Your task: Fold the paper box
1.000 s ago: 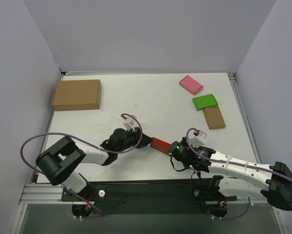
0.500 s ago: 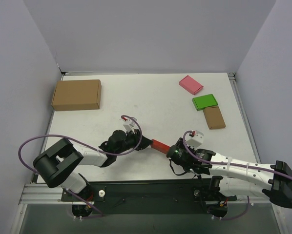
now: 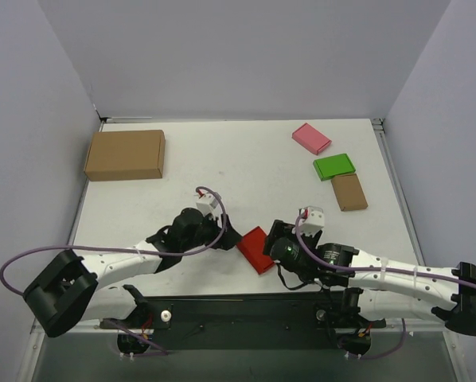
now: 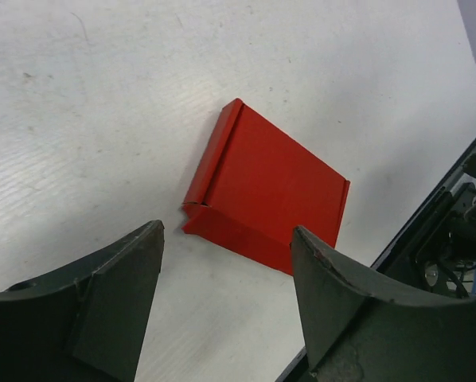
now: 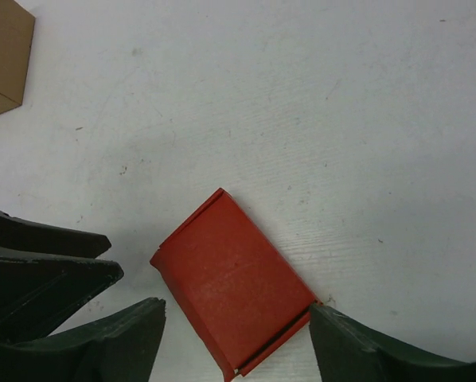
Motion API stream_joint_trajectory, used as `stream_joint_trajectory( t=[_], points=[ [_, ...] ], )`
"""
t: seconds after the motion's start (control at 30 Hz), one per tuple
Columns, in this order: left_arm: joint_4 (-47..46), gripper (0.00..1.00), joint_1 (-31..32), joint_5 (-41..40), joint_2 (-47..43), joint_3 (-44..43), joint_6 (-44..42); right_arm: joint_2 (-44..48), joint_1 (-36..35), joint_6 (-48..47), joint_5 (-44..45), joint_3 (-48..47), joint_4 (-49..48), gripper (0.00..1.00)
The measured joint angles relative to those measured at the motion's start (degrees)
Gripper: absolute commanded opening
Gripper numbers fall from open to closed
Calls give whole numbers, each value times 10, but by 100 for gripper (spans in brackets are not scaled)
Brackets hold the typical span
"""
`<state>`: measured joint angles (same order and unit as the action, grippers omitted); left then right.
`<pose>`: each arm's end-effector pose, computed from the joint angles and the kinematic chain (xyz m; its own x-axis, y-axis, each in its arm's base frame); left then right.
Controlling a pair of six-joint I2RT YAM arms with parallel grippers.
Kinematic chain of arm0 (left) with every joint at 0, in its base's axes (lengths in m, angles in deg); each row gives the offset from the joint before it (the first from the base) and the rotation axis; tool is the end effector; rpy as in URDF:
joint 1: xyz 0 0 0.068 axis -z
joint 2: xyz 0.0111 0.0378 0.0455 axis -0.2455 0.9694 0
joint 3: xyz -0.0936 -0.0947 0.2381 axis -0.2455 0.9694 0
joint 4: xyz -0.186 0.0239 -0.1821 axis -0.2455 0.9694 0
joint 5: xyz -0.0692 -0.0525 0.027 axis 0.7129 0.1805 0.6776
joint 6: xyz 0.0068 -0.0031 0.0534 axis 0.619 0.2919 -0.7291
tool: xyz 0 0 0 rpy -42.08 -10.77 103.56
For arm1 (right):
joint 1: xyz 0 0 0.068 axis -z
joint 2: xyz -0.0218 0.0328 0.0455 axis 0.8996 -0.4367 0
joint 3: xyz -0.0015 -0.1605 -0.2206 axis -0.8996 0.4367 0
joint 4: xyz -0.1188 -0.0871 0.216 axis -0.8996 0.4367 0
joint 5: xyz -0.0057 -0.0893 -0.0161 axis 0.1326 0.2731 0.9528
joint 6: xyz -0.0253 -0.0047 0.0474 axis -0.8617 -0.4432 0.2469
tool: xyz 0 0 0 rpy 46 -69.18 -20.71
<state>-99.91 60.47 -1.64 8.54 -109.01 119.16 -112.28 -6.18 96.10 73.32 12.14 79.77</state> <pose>0.1709 -0.1839 0.1778 -0.7202 -0.1114 -0.6847 0.4369 0.6938 -0.5725 0.0874 0.1798 0.2485 -0.6318 0.4435 -0.6357 0.0129 0.8260 0.5635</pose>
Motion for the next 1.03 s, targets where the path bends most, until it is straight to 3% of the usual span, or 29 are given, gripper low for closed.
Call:
stream_joint_trajectory(
  t=[0.07, 0.23, 0.43, 0.57, 0.63, 0.8, 1.03],
  points=[
    [31, 76, -7, -9, -26, -3, -11, -14, 0, -30, 4, -15, -5, 87],
    [85, 76, -52, -18, -74, -4, -33, -53, 52, -132, -37, -26, -56, 87],
    [159, 81, -142, -24, -122, -14, -52, -72, 229, -264, -138, -12, -161, 88],
    [212, 86, -235, -19, -173, -45, -65, -67, 389, -324, -236, 7, -221, 89],
    [228, 94, -271, -15, -196, -61, -75, -48, 465, -348, -268, 25, -237, 89],
    [287, 95, -299, -20, -240, -119, -102, 55, 575, -403, -313, 50, -237, 89],
    [322, 95, -299, -35, -254, -148, -126, 139, 613, -464, -318, 50, -232, 89]
  ],
)
